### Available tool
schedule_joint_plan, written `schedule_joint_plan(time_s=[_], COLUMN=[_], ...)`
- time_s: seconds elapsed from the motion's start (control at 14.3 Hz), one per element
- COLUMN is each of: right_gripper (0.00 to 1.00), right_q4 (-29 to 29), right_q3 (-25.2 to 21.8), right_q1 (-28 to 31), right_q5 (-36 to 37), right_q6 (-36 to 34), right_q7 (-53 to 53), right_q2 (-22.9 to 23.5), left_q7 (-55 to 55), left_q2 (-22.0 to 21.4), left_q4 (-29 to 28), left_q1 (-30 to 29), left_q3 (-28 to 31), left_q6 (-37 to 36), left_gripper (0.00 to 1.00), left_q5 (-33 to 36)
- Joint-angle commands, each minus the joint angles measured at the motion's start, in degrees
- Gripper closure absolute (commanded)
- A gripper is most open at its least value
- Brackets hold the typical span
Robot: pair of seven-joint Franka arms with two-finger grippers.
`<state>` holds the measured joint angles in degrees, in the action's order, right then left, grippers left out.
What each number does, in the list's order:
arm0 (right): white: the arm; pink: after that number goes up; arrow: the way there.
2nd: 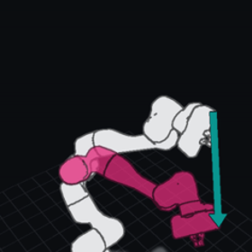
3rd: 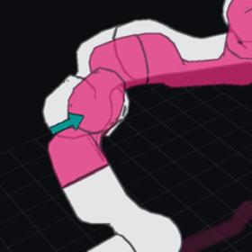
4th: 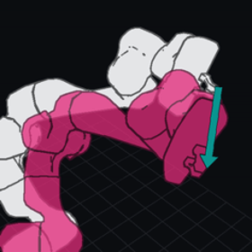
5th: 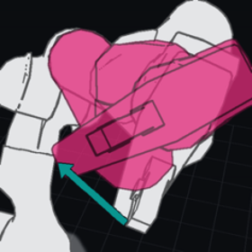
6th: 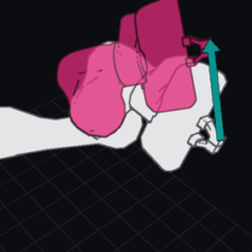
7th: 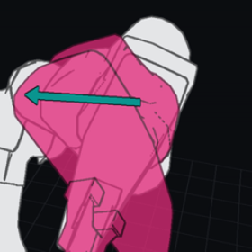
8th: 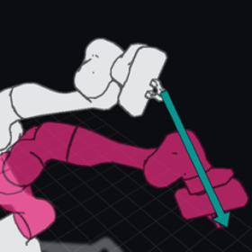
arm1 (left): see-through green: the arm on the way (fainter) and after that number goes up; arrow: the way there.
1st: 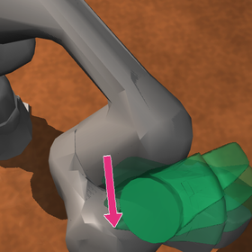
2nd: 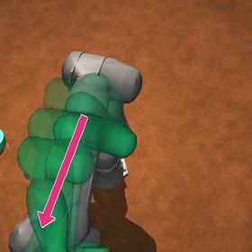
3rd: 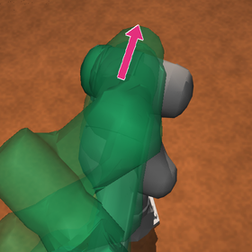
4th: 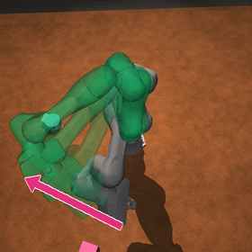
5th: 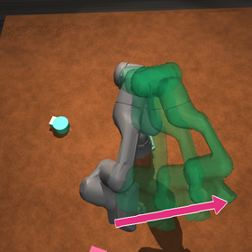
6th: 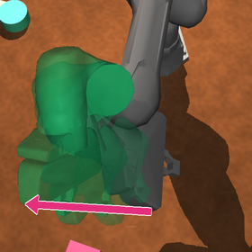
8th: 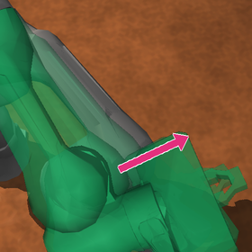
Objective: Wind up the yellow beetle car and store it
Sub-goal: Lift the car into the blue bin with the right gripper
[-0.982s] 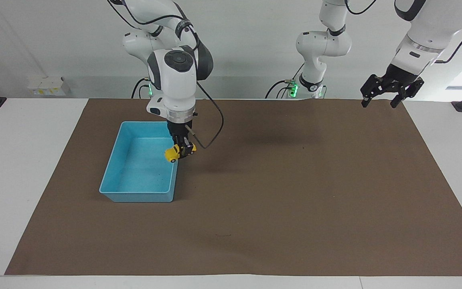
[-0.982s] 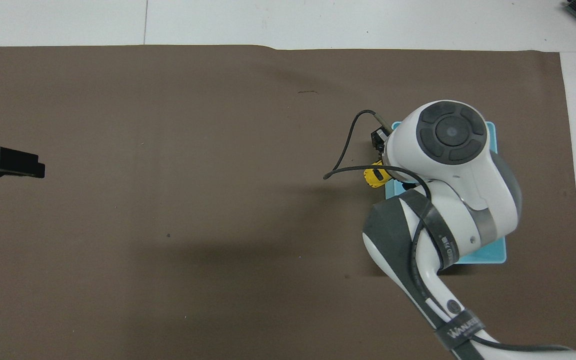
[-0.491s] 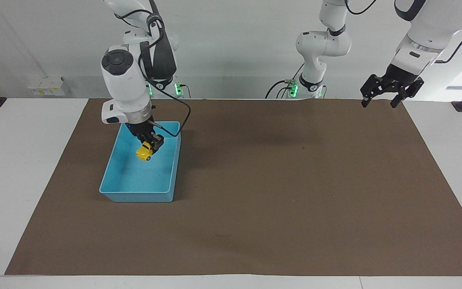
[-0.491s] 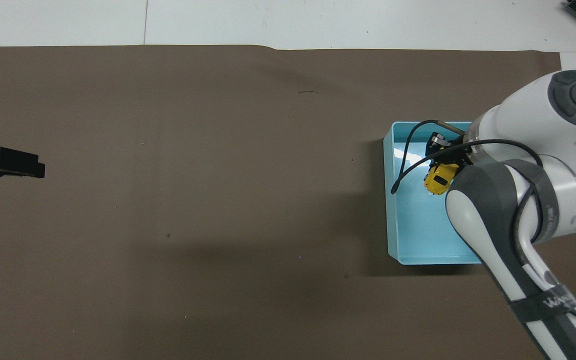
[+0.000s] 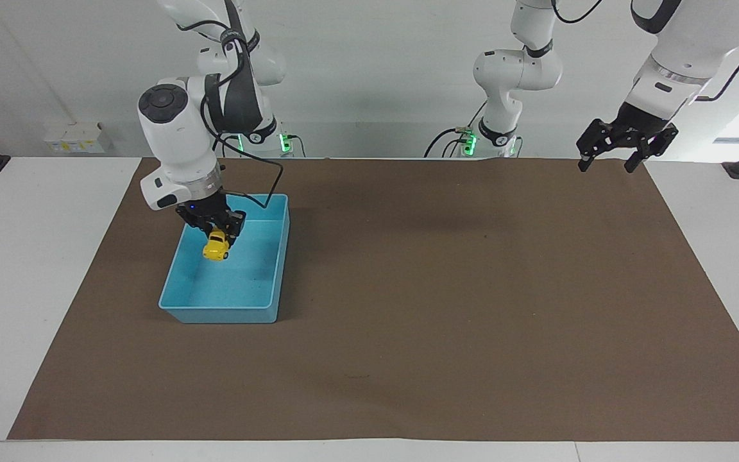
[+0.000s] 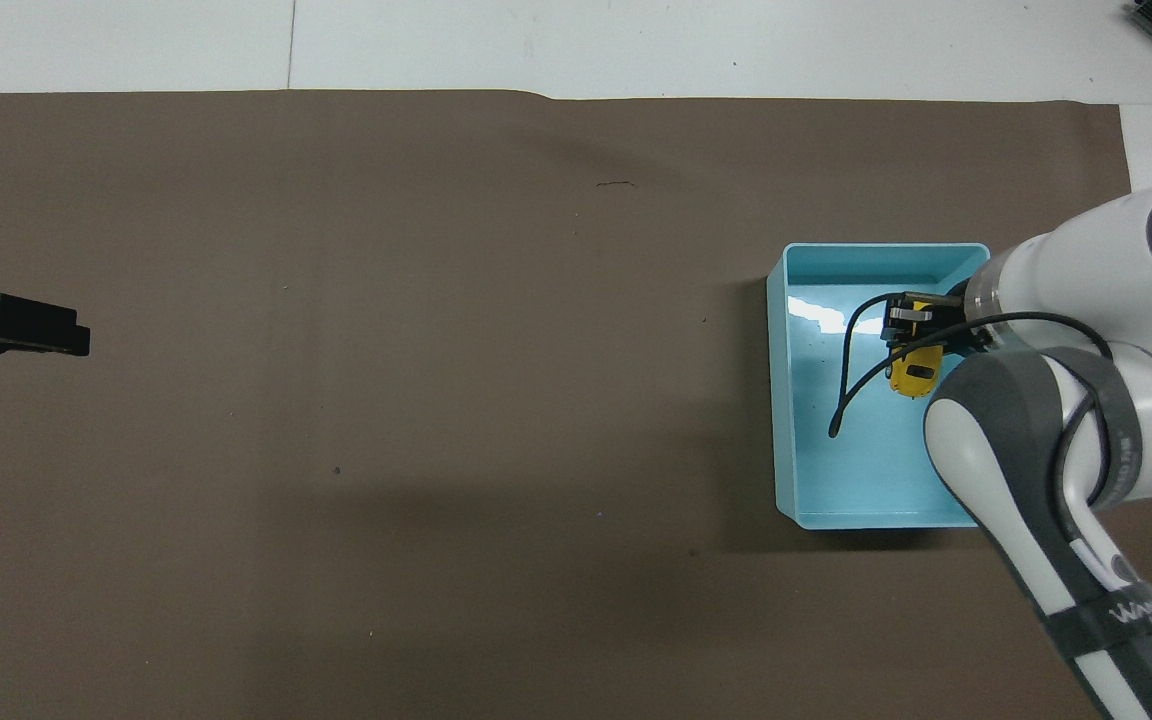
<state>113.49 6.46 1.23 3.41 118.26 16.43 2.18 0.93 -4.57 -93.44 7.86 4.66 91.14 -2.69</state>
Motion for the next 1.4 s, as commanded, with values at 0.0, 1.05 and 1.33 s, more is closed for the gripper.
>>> schedule_joint_plan(time_s=[0.0, 1.05, 1.33], right_gripper=[1.0, 1.0, 0.66], right_q4=[9.71, 23.0, 24.23], right_q3=[0.66, 0.66, 0.57], right_q1=[2.1, 2.11, 2.02], right_q5=[-1.38, -2.88, -2.97], right_q6=[6.89, 25.79, 27.47], right_q7=[-6.4, -13.97, -13.89], right_q2=[-4.82, 0.1, 0.63], left_q7=[-0.84, -1.28, -0.93], left_q2=[-0.62, 1.41, 0.88], left_q4=[-0.51, 1.42, 1.77], left_q1=[-0.92, -0.66, -1.01], left_q3=[-0.7, -0.61, -0.61], left_q6=[-0.26, -0.44, -1.05], left_gripper=[0.0, 0.0, 0.0], left_q5=[0.84, 0.93, 0.85])
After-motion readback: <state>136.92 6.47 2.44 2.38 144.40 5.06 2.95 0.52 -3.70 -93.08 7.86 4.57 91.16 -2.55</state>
